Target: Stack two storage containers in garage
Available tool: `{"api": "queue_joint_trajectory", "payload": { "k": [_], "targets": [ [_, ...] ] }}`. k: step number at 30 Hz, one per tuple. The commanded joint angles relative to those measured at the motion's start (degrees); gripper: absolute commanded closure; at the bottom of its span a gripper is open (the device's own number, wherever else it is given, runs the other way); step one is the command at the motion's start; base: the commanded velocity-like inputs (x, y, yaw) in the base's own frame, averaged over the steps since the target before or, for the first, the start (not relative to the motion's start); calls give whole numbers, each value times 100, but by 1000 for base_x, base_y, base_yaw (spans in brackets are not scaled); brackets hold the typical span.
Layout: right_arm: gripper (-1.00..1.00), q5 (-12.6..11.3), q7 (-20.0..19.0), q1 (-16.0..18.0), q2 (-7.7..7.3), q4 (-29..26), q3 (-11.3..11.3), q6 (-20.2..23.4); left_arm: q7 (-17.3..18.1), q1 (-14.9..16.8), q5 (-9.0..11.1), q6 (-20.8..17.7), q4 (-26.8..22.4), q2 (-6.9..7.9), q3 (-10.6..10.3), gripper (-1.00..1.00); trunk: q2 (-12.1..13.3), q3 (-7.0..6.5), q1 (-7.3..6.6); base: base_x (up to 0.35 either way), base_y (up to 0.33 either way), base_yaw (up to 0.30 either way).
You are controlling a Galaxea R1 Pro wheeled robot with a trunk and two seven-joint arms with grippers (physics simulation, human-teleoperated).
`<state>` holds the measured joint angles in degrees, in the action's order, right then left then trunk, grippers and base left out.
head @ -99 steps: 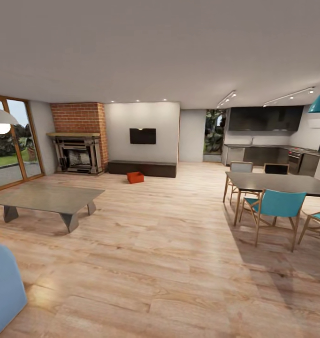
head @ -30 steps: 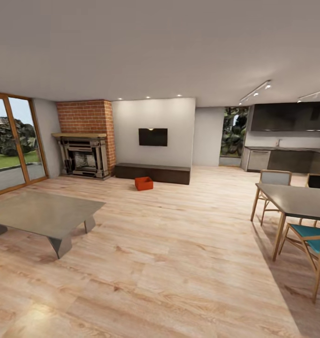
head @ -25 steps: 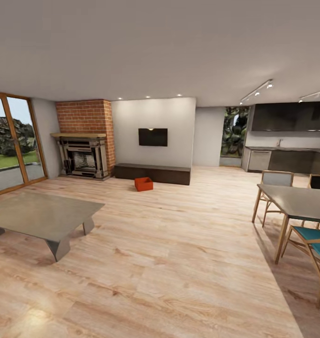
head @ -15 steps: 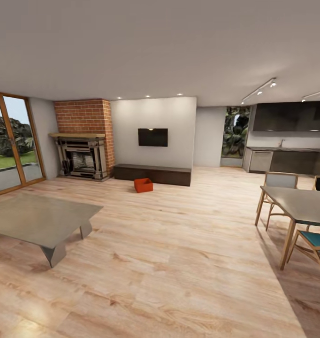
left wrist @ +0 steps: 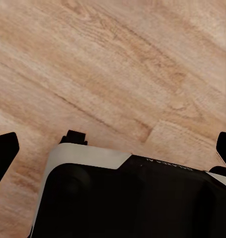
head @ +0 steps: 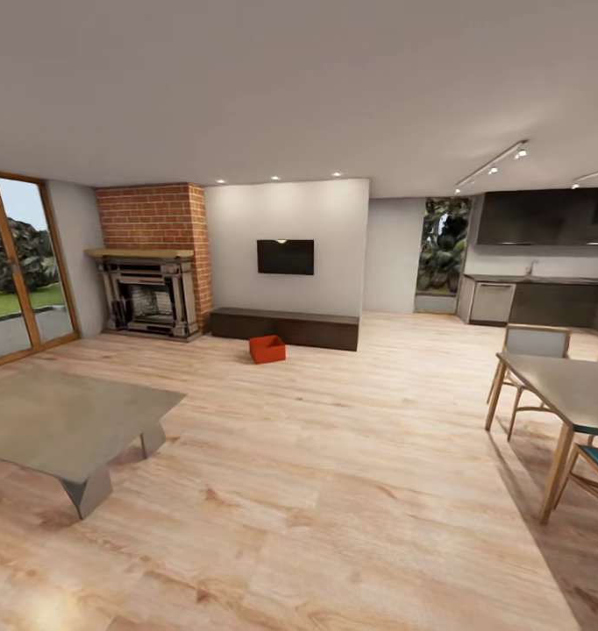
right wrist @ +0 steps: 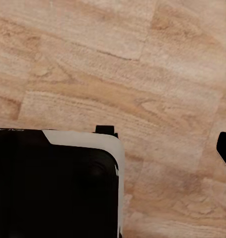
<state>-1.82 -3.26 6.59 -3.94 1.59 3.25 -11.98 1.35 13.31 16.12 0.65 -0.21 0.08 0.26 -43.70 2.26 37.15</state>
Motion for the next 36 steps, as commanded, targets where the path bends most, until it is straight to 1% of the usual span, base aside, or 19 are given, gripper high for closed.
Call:
{"api": "queue_joint_trajectory", "payload": {
  "k": [1, 36],
  "targets": [
    [-100, -21, -17, 9, -1, 17, 29, -33, 14, 5, 32, 6, 4, 1, 0, -100, -7, 10, 5, 325, 0, 0],
    [-100, -21, -17, 9, -1, 17, 30, -33, 14, 5, 32, 9, 4, 1, 0, -100, -7, 10, 5, 325, 0, 0]
  ]
}}
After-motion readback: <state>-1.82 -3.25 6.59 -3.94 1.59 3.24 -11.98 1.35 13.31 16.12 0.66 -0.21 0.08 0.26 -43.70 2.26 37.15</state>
